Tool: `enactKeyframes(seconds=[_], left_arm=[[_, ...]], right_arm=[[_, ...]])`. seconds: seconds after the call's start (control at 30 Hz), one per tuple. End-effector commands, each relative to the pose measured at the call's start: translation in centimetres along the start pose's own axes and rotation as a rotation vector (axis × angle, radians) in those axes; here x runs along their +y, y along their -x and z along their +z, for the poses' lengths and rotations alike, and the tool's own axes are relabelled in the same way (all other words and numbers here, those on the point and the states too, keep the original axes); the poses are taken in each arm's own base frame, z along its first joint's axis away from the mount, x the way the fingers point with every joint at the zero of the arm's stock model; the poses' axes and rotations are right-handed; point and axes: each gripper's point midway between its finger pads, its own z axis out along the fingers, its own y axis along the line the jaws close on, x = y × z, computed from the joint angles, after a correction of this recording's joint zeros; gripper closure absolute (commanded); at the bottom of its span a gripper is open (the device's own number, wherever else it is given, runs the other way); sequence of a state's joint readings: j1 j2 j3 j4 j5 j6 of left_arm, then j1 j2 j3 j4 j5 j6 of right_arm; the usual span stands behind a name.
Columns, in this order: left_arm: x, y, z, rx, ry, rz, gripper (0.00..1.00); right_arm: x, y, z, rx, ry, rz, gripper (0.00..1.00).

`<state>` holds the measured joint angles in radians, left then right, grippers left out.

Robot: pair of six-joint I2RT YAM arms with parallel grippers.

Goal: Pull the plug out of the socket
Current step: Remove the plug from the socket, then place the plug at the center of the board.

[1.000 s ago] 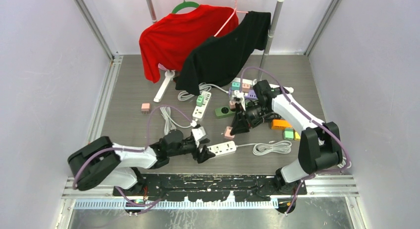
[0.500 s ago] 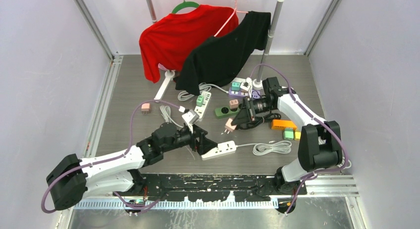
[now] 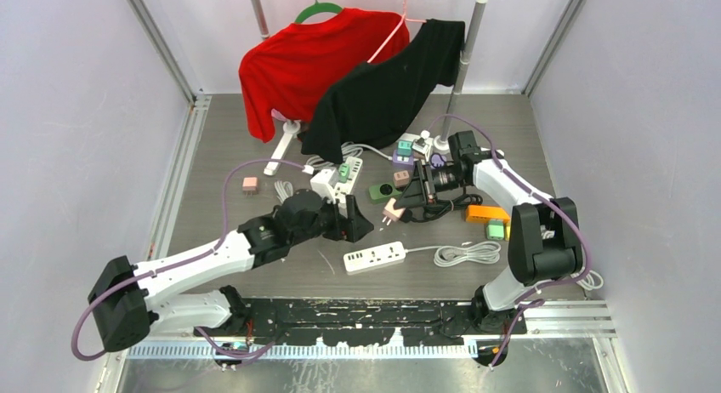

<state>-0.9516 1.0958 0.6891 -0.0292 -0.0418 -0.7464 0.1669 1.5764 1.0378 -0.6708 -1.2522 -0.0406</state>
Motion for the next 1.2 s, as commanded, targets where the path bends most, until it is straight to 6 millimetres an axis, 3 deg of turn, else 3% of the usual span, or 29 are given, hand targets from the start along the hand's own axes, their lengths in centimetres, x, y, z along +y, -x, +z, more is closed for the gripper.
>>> enactKeyframes(seconds=[0.0,0.27,0.57,0.8,1.17], left_arm=[[0.3,1.0,0.6,0.033,0.109,-0.034,0.16],[-3.3,1.0,2.1,0.08,-0.017,0.148,0.17],[-5.0,1.3,5.1,0.163,0.005,0.246,0.19],[-3.8,1.7,6.4,0.169,0.184,0.293,0.22],[-4.5,1.7,7.8,0.195,0.193,0.311,0.4]], right_arm=[[1.0,1.3,-0.3,-0.016,0.013,-0.003,0.99],[0.6,1.2,-0.2,-0.011,0.006,-0.003,0.99],[0.7,1.2,-0.3,-0.01,0.01,0.0,0.99],[0.8,1.2,-0.3,-0.004,0.018,0.006,0.99],[0.5,0.8,-0.3,0.024,0.014,0.009,0.99]])
